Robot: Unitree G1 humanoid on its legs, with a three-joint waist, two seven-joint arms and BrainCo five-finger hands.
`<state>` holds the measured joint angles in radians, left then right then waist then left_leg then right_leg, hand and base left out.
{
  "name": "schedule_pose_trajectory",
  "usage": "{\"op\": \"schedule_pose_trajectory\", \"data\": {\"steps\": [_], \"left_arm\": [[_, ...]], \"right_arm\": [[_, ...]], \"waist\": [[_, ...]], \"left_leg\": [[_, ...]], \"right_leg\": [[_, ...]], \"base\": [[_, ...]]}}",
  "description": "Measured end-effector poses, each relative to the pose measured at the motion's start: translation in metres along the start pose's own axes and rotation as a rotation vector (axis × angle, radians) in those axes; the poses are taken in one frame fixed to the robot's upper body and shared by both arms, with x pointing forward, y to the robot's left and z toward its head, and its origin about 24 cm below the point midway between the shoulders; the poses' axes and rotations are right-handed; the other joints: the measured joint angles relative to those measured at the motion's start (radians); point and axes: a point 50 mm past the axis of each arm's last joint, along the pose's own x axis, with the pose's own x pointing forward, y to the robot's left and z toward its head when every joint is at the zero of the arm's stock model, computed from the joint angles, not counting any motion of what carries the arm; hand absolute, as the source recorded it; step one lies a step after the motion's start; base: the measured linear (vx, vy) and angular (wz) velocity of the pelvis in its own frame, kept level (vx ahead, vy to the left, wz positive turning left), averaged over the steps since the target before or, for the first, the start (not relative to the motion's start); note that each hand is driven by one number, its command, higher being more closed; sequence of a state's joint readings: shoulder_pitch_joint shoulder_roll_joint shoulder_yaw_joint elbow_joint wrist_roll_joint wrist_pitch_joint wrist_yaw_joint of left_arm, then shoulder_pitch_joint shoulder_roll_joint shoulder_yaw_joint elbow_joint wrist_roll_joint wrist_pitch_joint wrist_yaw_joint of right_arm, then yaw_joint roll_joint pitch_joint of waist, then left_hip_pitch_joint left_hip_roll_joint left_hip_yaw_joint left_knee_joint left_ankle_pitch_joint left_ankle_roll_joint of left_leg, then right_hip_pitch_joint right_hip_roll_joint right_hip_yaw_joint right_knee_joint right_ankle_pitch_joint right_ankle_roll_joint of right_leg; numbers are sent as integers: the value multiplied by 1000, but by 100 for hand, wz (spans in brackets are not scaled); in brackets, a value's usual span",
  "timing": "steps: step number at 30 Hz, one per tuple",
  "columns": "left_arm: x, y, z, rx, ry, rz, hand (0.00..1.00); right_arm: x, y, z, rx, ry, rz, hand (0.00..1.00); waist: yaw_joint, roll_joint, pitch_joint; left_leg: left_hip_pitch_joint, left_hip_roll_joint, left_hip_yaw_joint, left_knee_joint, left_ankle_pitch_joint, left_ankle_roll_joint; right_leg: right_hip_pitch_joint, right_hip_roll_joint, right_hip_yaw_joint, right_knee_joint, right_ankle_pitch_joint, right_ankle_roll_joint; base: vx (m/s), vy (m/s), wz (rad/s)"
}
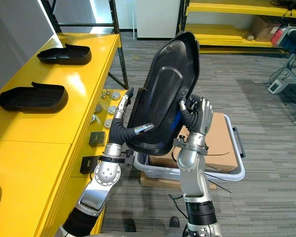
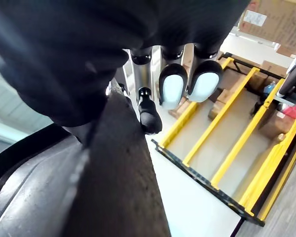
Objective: Walk over and take plastic housings, then place them on the shelf
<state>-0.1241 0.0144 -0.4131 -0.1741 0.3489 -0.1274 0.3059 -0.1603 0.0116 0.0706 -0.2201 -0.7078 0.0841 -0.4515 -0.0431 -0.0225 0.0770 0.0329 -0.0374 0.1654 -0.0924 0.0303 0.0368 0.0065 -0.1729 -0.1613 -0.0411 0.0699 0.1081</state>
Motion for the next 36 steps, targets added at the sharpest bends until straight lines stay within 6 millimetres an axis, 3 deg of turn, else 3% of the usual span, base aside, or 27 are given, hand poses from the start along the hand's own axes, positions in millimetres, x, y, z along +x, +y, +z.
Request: {"op": "schedule_pose_trajectory", "data": {"steps": [15, 16, 28, 36], "left_arm": [[-4, -4, -30, -3, 150, -11, 100], [-5, -2, -33, -6, 166, -10, 100], [-25, 7, -48, -94, 275, 24, 100], [-18, 24, -32, -97, 173, 89, 100]], "right_arm": [[-7, 3, -3, -40, -32, 60, 100], [-8, 5, -1, -37, -37, 69, 0], [-10, 5, 28, 276, -133, 158, 0], [-5, -13, 39, 551, -178, 166, 0]], "waist": [[0, -5, -45], [-1, -5, -48], [1, -12, -55], [-1, -15, -59]], "left_leg": [[7, 0, 7, -1, 0, 0], [8, 0, 11, -1, 0, 0], [16, 0, 17, -2, 0, 0], [21, 0, 12, -3, 0, 0]], "right_leg": [[7, 1, 7, -11, 0, 0], [7, 1, 11, -11, 0, 0], [8, 2, 21, -6, -1, 2], [11, 1, 18, 4, -4, 2]], "base": [[-3, 0, -1], [-32, -5, -9], [-9, -1, -3], [0, 0, 0]]}}
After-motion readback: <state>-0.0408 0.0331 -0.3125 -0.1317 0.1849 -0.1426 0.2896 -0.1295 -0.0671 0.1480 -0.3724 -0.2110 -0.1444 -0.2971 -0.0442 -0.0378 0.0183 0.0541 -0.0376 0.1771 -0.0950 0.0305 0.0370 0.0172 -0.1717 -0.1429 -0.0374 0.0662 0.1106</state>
